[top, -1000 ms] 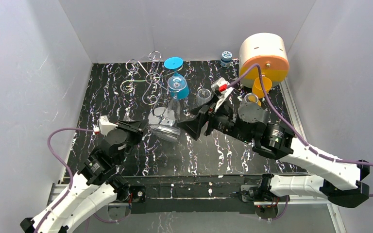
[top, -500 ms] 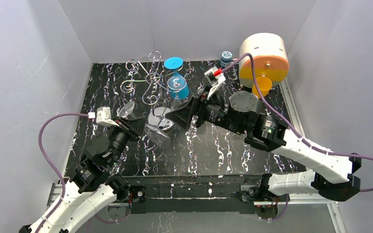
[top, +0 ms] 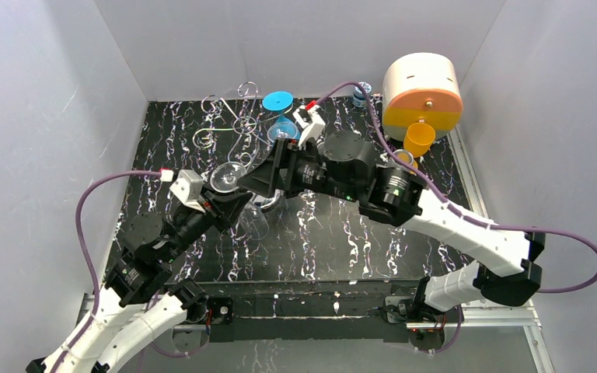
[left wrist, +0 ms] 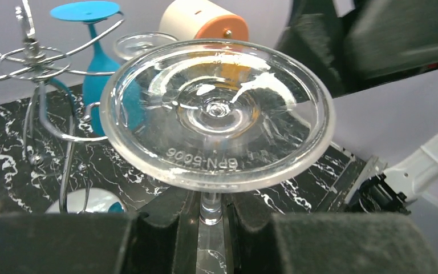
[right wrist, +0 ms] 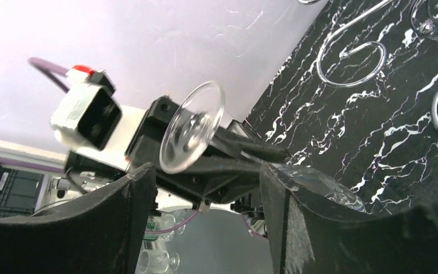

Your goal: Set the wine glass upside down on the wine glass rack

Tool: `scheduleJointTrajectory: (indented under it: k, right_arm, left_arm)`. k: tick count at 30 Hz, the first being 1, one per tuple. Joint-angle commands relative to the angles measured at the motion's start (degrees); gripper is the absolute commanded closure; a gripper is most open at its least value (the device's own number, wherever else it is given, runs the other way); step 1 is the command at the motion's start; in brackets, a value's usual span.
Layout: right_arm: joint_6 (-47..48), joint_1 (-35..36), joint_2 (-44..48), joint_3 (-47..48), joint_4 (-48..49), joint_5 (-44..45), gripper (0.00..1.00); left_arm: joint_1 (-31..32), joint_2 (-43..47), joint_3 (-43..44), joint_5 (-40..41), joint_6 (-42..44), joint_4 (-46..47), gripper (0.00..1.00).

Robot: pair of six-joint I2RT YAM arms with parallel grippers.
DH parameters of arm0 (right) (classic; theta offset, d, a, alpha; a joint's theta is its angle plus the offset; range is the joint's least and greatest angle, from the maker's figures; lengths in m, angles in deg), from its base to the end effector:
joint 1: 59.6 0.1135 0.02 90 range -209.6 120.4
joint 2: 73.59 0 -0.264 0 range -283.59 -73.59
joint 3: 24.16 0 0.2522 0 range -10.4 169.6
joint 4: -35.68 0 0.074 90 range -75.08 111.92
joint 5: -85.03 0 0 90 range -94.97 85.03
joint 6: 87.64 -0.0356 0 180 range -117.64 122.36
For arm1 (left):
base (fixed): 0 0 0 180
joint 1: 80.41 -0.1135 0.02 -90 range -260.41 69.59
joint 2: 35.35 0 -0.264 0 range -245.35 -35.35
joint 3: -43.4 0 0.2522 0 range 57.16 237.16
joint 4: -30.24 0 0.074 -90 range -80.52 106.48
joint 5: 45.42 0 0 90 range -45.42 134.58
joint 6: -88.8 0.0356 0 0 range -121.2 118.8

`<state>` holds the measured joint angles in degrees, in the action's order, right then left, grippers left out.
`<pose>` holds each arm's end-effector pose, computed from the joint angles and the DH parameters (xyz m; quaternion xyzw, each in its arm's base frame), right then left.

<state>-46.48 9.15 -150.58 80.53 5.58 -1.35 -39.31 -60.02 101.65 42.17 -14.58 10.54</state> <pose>0.1084 0.2725 0.4834 -0.1032 0.7143 0.5799 0.3779 0.0718 -0.0646 0.3895 0.1637 0.5944 -0.3718 0.6940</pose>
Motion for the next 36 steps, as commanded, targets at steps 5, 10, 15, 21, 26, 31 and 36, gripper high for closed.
scheduleJointTrajectory:
  k: [5, 10, 15, 21, 26, 31, 36]
  right_arm:
    - [-6.9, 0.1, -3.4, 5.8, -4.0, -0.4, 0.3]
    - [-8.4, 0.0, -2.7, 5.3, -5.0, 1.5, 0.33]
    - [-9.6, 0.0, -4.9, 10.0, -13.3, 5.8, 0.42]
    - [-10.3, -0.1, -6.2, 12.0, -15.7, 5.4, 0.49]
    - [-10.8, -0.6, -6.1, 11.6, -15.0, 4.4, 0.59]
    - [-11.3, -1.1, -5.9, 11.3, -15.0, 4.1, 0.76]
    - [-11.2, -1.7, -5.4, 10.0, -14.4, 3.3, 0.98]
  left_arm:
    - [0.3, -3.4, 3.5, -7.6, 6.0, 1.8, 1.0]
    - [0.3, -3.2, 3.8, -7.4, 6.6, 2.0, 1.0]
    - [0.3, -3.3, 4.4, -8.3, 7.0, 2.0, 1.0]
    - [0.2, -2.9, 5.6, -8.3, 8.3, -1.0, 1.0]
    - [0.2, -2.8, 5.1, -8.7, 8.1, -1.0, 1.0]
    - [0.3, -2.8, 4.8, -8.5, 8.3, -1.2, 1.0]
    - [0.3, -4.1, 5.0, -9.0, 7.7, -3.2, 1.0]
